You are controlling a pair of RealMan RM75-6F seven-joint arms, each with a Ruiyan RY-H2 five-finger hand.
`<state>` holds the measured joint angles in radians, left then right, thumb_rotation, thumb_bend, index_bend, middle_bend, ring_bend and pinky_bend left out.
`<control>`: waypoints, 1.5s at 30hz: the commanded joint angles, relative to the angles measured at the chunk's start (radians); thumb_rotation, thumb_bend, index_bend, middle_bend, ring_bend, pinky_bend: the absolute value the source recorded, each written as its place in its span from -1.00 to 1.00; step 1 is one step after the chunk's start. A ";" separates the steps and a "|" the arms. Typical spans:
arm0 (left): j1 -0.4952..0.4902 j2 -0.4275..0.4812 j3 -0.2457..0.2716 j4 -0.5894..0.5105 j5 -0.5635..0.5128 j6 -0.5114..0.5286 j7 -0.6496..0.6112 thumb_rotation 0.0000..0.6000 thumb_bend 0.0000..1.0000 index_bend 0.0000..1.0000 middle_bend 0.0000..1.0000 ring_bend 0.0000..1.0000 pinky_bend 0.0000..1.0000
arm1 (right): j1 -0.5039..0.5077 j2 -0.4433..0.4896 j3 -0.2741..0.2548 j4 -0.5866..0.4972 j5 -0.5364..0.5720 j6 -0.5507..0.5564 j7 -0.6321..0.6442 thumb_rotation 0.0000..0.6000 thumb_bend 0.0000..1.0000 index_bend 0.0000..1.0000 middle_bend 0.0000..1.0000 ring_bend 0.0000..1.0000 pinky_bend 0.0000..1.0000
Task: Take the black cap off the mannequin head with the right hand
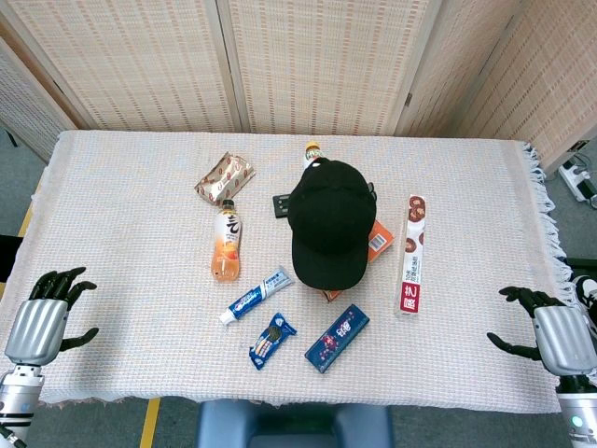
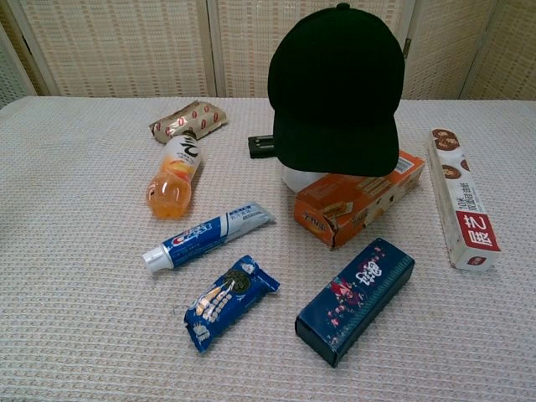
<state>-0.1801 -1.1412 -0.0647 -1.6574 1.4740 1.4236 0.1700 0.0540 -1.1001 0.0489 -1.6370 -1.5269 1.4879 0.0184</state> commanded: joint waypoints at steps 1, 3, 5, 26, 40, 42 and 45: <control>0.000 -0.001 0.002 0.002 0.000 -0.001 0.000 1.00 -0.73 -0.31 -0.61 -0.63 -0.66 | 0.000 -0.001 -0.001 0.000 -0.001 0.000 0.001 0.64 -1.00 -0.35 -0.23 -0.21 0.03; 0.001 -0.001 0.004 0.002 0.000 -0.002 -0.001 1.00 -0.73 -0.31 -0.61 -0.63 -0.66 | -0.001 -0.001 -0.003 0.002 -0.002 -0.001 0.002 0.64 -0.99 -0.35 -0.22 -0.21 0.03; 0.003 0.000 0.005 0.001 0.002 0.002 -0.003 1.00 -0.73 -0.31 -0.61 -0.63 -0.66 | -0.001 -0.001 -0.004 0.003 -0.005 0.002 0.004 0.64 -0.99 -0.35 -0.22 -0.21 0.03; 0.024 0.028 0.012 -0.024 0.031 0.043 -0.027 1.00 -0.73 -0.30 -0.61 -0.63 -0.66 | 0.187 -0.219 0.065 0.160 -0.174 -0.034 -0.012 1.00 -1.00 -0.12 0.86 0.82 1.00; 0.030 0.044 0.017 -0.035 0.025 0.037 -0.032 1.00 -0.73 -0.30 -0.61 -0.63 -0.66 | 0.363 -0.518 0.104 0.446 -0.239 -0.039 0.002 1.00 -1.00 -0.17 0.97 1.00 1.00; 0.030 0.045 0.016 -0.034 0.024 0.035 -0.033 1.00 -0.73 -0.30 -0.61 -0.63 -0.66 | 0.380 -0.561 0.108 0.500 -0.244 -0.025 0.008 1.00 -1.00 -0.17 0.98 1.00 1.00; 0.029 0.045 0.016 -0.032 0.021 0.031 -0.034 1.00 -0.73 -0.30 -0.61 -0.62 -0.66 | 0.402 -0.615 0.110 0.571 -0.244 -0.009 0.029 1.00 -1.00 -0.17 0.98 1.00 1.00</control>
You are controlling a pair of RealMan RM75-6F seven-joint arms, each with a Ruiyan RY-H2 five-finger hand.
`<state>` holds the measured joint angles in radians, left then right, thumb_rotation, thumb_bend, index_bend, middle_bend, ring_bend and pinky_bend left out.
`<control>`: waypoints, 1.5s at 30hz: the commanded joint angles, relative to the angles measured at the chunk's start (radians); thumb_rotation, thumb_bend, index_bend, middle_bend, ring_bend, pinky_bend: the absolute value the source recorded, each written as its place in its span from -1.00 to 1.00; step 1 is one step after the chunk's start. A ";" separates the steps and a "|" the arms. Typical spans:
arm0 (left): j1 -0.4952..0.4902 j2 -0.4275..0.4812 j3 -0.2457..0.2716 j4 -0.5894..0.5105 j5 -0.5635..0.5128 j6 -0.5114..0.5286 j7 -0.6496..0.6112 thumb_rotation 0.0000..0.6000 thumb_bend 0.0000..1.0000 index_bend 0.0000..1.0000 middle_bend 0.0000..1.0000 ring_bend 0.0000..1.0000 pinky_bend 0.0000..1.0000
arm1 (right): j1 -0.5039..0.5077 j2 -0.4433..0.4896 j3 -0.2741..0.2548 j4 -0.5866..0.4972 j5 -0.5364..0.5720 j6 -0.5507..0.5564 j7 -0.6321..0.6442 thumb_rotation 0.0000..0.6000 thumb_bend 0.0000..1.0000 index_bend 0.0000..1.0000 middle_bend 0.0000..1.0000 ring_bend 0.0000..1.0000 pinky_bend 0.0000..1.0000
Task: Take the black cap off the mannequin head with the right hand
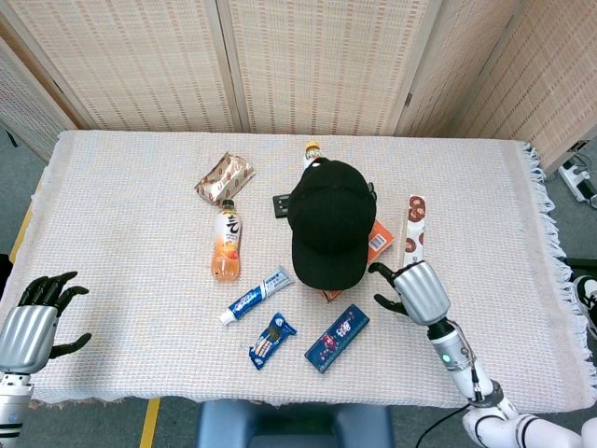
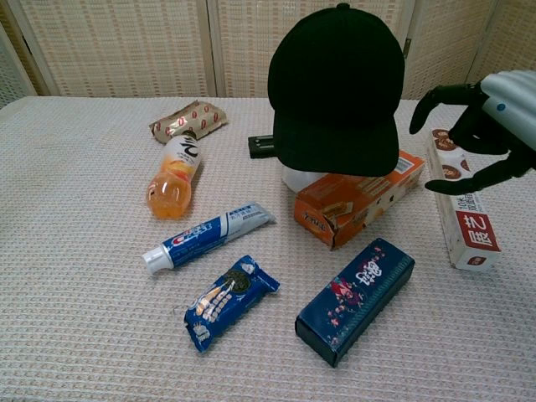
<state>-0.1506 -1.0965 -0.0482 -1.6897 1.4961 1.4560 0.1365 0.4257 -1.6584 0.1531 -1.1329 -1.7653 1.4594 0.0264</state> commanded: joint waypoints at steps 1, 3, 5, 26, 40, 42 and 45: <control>0.000 0.000 0.000 0.001 -0.003 -0.002 -0.003 1.00 -0.73 -0.30 -0.61 -0.62 -0.66 | 0.039 -0.077 0.006 0.096 -0.006 0.025 0.028 1.00 -1.00 -0.18 0.98 1.00 1.00; 0.000 0.000 -0.001 0.003 -0.004 -0.003 -0.005 1.00 -0.73 -0.31 -0.61 -0.62 -0.66 | 0.052 -0.105 0.006 0.139 -0.006 0.034 0.038 1.00 -1.00 -0.19 0.98 1.00 1.00; 0.000 0.000 -0.001 0.006 -0.005 -0.005 -0.008 1.00 -0.73 -0.31 -0.61 -0.63 -0.66 | 0.065 -0.139 0.007 0.186 -0.002 0.043 0.050 1.00 -1.00 -0.19 0.98 1.00 1.00; 0.006 0.014 -0.003 0.026 0.001 0.003 -0.061 1.00 -0.73 -0.31 -0.61 -0.63 -0.66 | 0.167 -0.336 -0.012 0.551 0.010 0.179 0.152 1.00 -0.05 0.09 0.99 1.00 1.00; 0.002 0.015 -0.004 0.025 0.013 0.006 -0.060 1.00 -0.73 -0.31 -0.61 -0.63 -0.66 | 0.193 -0.224 0.020 0.417 0.049 0.247 0.163 1.00 1.00 0.67 1.00 1.00 1.00; 0.002 0.016 -0.004 0.022 0.015 0.007 -0.058 1.00 -0.73 -0.31 -0.61 -0.63 -0.66 | 0.200 -0.212 0.035 0.388 0.060 0.251 0.160 1.00 1.00 0.70 1.00 1.00 1.00; 0.002 0.018 -0.003 0.018 0.017 0.006 -0.056 1.00 -0.73 -0.31 -0.61 -0.63 -0.66 | 0.213 -0.195 0.067 0.340 0.083 0.255 0.151 1.00 1.00 0.73 1.00 1.00 1.00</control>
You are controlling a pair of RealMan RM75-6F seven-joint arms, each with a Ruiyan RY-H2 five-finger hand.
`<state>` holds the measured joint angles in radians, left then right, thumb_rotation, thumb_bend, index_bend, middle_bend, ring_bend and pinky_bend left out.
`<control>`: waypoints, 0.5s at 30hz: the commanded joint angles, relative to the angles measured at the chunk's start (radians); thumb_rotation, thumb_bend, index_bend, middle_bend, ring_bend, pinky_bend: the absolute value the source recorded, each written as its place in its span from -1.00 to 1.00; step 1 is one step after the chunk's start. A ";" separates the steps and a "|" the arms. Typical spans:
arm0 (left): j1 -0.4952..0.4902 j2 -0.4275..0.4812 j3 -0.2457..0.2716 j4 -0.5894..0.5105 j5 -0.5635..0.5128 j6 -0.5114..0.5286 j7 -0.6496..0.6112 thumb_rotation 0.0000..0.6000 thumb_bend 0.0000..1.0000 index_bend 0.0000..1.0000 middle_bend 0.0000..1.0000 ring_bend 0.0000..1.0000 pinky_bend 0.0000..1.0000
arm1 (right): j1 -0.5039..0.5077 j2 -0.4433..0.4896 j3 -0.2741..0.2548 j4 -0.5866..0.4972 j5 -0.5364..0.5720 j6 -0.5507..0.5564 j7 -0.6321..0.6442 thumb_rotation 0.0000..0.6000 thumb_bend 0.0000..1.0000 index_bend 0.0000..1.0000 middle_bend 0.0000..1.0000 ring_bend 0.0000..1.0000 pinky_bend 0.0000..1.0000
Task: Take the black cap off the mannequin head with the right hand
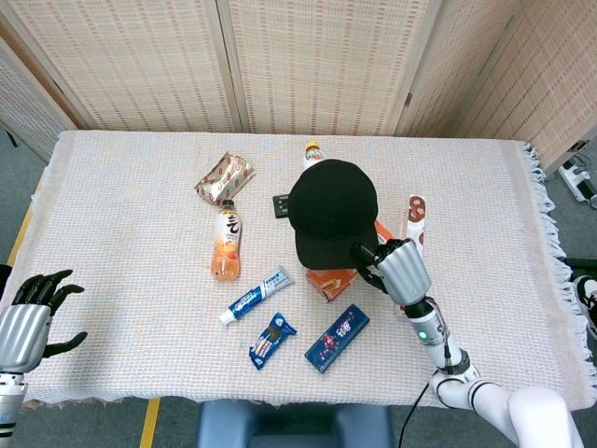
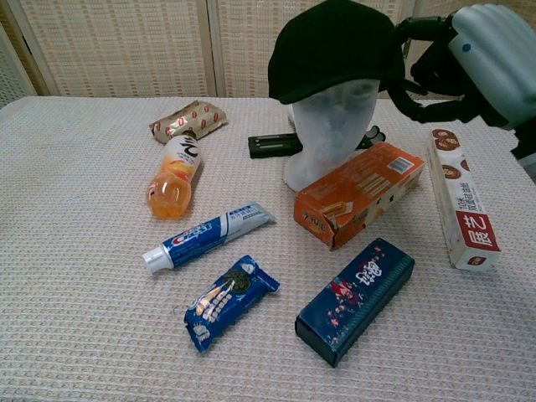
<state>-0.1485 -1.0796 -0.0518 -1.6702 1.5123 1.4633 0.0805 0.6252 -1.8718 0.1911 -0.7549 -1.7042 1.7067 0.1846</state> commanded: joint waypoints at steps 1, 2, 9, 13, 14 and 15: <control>-0.001 0.002 0.002 -0.003 0.000 -0.004 0.002 1.00 -0.73 -0.31 -0.61 -0.63 -0.66 | 0.019 0.024 0.044 -0.058 0.033 0.010 -0.011 1.00 1.00 0.74 1.00 1.00 1.00; -0.001 0.003 0.003 -0.004 0.000 -0.006 0.004 1.00 -0.73 -0.31 -0.61 -0.63 -0.66 | 0.024 0.029 0.055 -0.071 0.040 0.010 -0.016 1.00 1.00 0.75 1.00 1.00 1.00; -0.002 0.007 0.003 -0.010 0.002 -0.006 0.013 1.00 -0.73 -0.31 -0.61 -0.63 -0.66 | 0.087 0.074 0.137 -0.116 0.098 -0.045 -0.060 1.00 1.00 0.80 1.00 1.00 1.00; -0.003 0.009 0.005 -0.013 -0.001 -0.014 0.020 1.00 -0.73 -0.31 -0.61 -0.63 -0.66 | 0.128 0.092 0.175 -0.099 0.131 -0.089 -0.078 1.00 1.00 0.80 1.00 1.00 1.00; -0.004 0.009 0.005 -0.014 -0.001 -0.015 0.023 1.00 -0.73 -0.31 -0.61 -0.63 -0.66 | 0.139 0.097 0.185 -0.089 0.142 -0.103 -0.083 1.00 1.00 0.80 1.00 1.00 1.00; -0.004 0.009 0.005 -0.015 -0.002 -0.015 0.024 1.00 -0.73 -0.31 -0.61 -0.63 -0.66 | 0.146 0.100 0.192 -0.082 0.151 -0.114 -0.085 1.00 1.00 0.80 1.00 1.00 1.00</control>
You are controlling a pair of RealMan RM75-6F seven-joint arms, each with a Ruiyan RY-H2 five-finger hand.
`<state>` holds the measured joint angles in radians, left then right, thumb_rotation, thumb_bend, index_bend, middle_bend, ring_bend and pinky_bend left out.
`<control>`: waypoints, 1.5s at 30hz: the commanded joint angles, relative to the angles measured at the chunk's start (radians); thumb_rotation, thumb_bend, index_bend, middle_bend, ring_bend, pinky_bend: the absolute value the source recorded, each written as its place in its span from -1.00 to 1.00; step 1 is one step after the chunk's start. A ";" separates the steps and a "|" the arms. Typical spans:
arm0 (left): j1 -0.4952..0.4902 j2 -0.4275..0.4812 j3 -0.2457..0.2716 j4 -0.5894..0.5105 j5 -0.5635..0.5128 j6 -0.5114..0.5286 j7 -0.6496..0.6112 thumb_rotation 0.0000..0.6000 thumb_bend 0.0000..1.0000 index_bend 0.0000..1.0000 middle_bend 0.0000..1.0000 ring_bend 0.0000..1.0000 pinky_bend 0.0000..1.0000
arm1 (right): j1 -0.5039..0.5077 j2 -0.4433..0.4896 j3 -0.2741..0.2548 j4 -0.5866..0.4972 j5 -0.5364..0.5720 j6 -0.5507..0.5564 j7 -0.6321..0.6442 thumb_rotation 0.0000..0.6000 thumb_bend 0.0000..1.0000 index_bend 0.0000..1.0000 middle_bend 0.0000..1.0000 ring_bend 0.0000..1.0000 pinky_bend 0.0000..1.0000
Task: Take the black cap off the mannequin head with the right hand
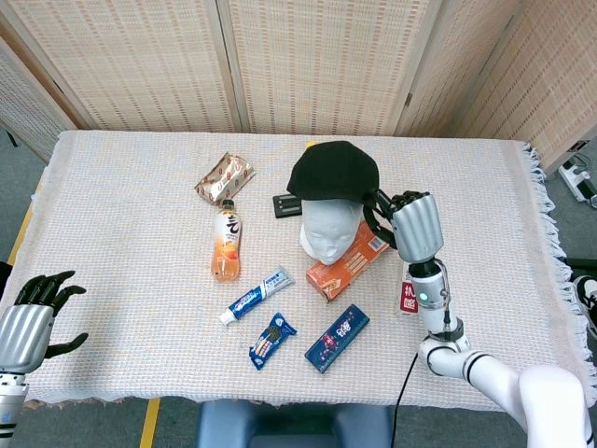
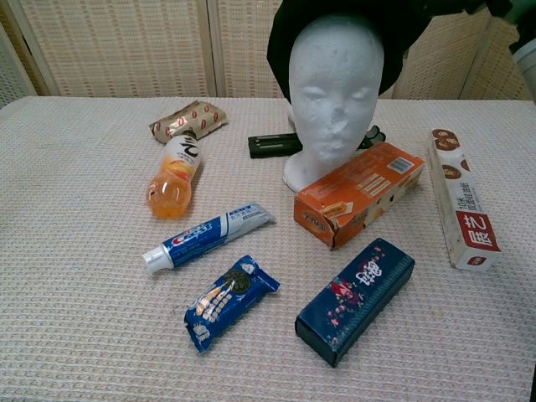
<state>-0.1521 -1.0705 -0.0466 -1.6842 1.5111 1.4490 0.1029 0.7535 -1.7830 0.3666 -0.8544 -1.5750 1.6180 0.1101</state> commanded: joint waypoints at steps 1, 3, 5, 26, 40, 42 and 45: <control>-0.001 -0.001 0.000 -0.001 -0.001 -0.002 0.003 1.00 -0.73 -0.31 -0.61 -0.63 -0.66 | 0.027 0.016 0.024 0.028 0.032 -0.037 -0.010 1.00 1.00 0.80 1.00 1.00 1.00; -0.003 -0.001 0.000 -0.002 -0.003 -0.006 0.006 1.00 -0.73 -0.31 -0.61 -0.63 -0.66 | 0.039 0.022 0.034 0.047 0.045 -0.051 -0.011 1.00 1.00 0.80 1.00 1.00 1.00; -0.005 -0.002 0.000 -0.003 -0.005 -0.011 0.011 1.00 -0.73 -0.31 -0.61 -0.63 -0.66 | 0.051 0.030 0.043 0.066 0.060 -0.069 -0.010 1.00 1.00 0.80 1.00 1.00 1.00; -0.024 -0.009 0.004 -0.025 0.009 -0.032 0.038 1.00 -0.73 -0.32 -0.61 -0.63 -0.66 | -0.153 0.349 -0.086 -0.169 0.054 -0.029 -0.053 1.00 1.00 0.80 1.00 1.00 1.00; -0.028 -0.017 0.011 -0.034 0.018 -0.036 0.046 1.00 -0.73 -0.32 -0.61 -0.63 -0.66 | -0.261 0.359 -0.199 -0.237 0.066 -0.114 -0.041 1.00 1.00 0.80 1.00 1.00 1.00; -0.029 -0.015 0.011 -0.036 0.015 -0.038 0.050 1.00 -0.73 -0.32 -0.61 -0.63 -0.66 | -0.254 0.323 -0.202 -0.198 0.079 -0.150 -0.027 1.00 1.00 0.80 1.00 1.00 1.00; -0.028 -0.013 0.011 -0.038 0.010 -0.040 0.053 1.00 -0.73 -0.33 -0.61 -0.63 -0.66 | -0.238 0.273 -0.206 -0.138 0.096 -0.208 -0.014 1.00 1.00 0.78 1.00 1.00 1.00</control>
<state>-0.1800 -1.0837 -0.0354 -1.7218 1.5215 1.4096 0.1554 0.5032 -1.4732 0.1674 -1.0330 -1.4945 1.4500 0.0825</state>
